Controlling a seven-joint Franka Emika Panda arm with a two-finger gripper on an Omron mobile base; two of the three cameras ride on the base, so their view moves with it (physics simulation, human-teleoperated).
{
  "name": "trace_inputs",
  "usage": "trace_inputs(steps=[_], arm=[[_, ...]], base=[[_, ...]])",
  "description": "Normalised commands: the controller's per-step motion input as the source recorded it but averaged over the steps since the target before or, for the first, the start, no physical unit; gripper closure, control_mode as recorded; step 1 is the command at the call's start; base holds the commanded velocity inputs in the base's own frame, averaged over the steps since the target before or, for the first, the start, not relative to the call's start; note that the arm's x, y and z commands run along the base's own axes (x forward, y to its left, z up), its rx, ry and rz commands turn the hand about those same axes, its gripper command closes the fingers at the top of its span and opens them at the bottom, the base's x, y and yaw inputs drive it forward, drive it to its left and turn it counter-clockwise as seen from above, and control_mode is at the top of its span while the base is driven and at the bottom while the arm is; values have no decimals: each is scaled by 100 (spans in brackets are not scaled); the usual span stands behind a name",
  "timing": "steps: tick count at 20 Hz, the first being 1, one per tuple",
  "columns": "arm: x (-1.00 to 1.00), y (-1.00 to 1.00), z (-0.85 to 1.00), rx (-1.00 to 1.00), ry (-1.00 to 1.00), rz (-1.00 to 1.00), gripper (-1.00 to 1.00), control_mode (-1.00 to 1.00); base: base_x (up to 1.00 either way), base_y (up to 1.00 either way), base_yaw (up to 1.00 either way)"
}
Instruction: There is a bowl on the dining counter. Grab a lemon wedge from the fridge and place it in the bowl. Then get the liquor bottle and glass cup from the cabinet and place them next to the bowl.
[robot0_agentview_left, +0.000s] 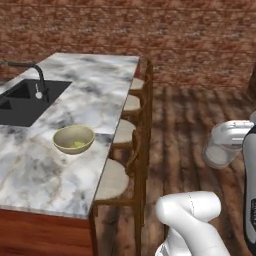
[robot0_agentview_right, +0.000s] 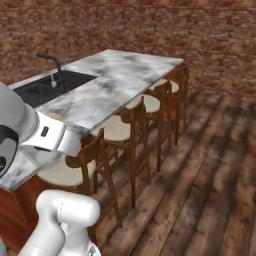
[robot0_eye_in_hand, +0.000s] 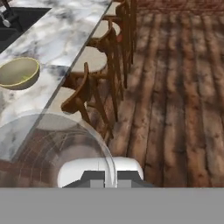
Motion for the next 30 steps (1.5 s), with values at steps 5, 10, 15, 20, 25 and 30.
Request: trace_inputs(steps=[5,10,15,20,25,30], arm=[[0,0,0,0,0,0,100,100],[0,0,0,0,0,0,100,100],[0,0,0,0,0,0,100,100],[0,0,0,0,0,0,100,100],[0,0,0,0,0,0,100,100],[0,0,0,0,0,0,100,100]], base=[[17,-100,45],[10,-98,46],[51,-80,48],[87,-69,46],[75,-65,49],[58,-55,51]])
